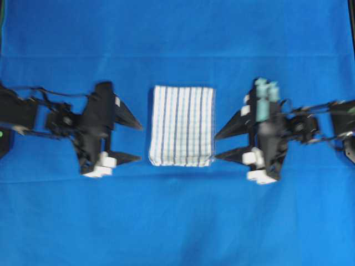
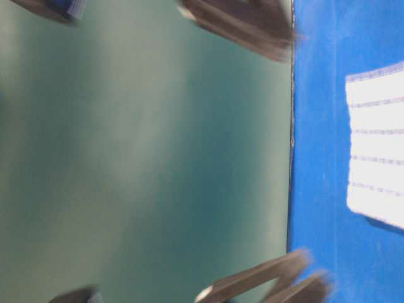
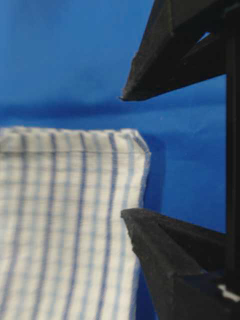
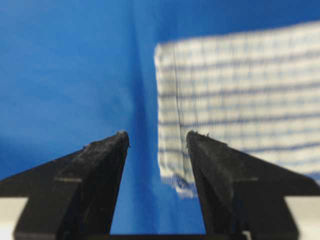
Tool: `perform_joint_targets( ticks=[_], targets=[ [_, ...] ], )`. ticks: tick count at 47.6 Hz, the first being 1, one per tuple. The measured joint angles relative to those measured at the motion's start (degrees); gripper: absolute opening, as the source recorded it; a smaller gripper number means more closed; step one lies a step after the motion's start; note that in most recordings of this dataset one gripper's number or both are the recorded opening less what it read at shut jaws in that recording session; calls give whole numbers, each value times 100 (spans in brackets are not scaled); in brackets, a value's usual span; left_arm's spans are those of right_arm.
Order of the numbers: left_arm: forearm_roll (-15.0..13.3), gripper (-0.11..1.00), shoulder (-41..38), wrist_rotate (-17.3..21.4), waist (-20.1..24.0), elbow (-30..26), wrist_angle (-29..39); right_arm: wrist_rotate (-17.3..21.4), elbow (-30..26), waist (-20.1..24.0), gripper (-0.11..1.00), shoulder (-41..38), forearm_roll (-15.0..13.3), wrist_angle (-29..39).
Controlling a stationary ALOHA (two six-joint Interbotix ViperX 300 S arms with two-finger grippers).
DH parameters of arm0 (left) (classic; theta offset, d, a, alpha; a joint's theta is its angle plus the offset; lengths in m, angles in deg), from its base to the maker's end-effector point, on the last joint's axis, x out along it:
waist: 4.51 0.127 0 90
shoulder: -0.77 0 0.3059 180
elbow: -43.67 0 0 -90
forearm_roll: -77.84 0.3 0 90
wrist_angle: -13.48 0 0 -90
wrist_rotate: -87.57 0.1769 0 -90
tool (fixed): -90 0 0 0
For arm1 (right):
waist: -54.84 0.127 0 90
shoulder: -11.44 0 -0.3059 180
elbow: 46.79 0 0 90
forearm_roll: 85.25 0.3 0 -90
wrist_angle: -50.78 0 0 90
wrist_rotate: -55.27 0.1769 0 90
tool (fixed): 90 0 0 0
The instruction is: Fold the blue towel.
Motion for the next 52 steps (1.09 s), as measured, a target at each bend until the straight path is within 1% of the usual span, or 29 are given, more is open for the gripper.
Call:
perform_joint_targets(
  ticks=[5,14,18,26,31,39,45,52],
  targets=[
    [0,81,677,202,0,202,53,0,158,-44,56,624,-281,97],
    [0,81,2030,580,9,659,44,0,519,-299,56,1670,-703,158],
    [0,81,2610,686,53,905,44,0,606,-422,56,2153,-879,299],
    [0,81,3771,826,123,1327,62,0,853,-466,56,3076,-1222,677],
    [0,81,4438,835,229,1626,105,0,1134,-536,56,3621,-1292,773],
    [0,81,5414,826,431,2136,325,53,1705,-738,56,4324,-1292,782],
    [0,80,5871,782,536,2426,571,79,2136,-896,56,4649,-1283,747],
    [0,80,6161,703,554,2646,712,79,2549,-1011,56,4781,-1274,554]
  ],
)
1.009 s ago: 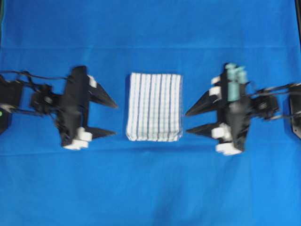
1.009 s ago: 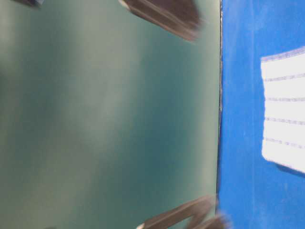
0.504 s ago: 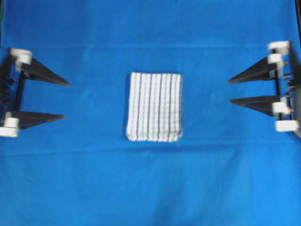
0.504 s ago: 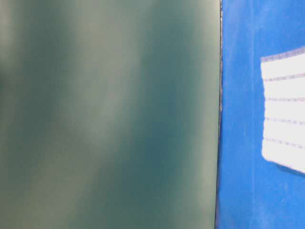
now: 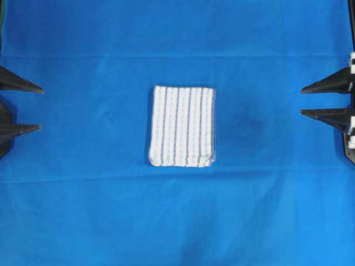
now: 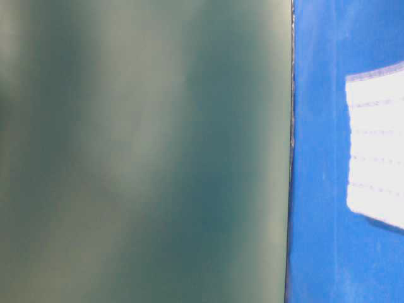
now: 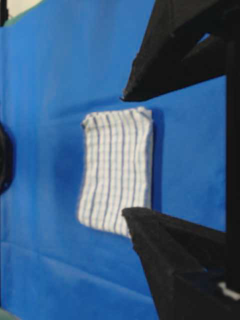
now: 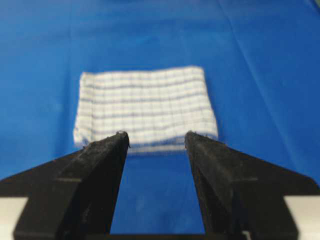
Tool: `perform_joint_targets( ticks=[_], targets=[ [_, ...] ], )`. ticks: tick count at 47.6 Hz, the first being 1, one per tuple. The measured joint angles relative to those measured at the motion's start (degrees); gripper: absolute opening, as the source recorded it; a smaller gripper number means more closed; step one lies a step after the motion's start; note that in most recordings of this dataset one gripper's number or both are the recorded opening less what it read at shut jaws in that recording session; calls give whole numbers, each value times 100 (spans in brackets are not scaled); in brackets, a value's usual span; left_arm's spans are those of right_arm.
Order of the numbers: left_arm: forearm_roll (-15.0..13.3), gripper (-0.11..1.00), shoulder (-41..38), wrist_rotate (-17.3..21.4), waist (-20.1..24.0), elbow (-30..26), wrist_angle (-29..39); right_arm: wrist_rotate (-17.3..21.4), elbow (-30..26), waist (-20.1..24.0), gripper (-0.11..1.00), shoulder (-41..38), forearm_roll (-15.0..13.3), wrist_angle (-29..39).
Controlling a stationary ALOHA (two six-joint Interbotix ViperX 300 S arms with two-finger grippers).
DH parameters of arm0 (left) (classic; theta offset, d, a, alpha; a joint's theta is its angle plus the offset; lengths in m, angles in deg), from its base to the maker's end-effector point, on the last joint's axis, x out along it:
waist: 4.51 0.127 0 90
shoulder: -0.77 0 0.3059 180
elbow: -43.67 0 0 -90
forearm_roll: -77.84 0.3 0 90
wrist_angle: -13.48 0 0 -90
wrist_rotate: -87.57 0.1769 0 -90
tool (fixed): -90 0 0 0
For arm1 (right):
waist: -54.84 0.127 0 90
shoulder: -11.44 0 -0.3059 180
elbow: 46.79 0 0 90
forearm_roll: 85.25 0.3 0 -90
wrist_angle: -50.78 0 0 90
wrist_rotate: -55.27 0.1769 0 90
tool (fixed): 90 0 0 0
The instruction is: Fold the blue towel.
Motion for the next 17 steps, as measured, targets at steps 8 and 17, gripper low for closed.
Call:
perform_joint_targets(
  ticks=[8,17],
  targets=[
    [9,80,26,-53,0,185,26,18,246,-35,56,-44,70,-272],
    [0,80,53,-53,0,202,26,18,308,-44,56,-185,88,-378]
  ],
)
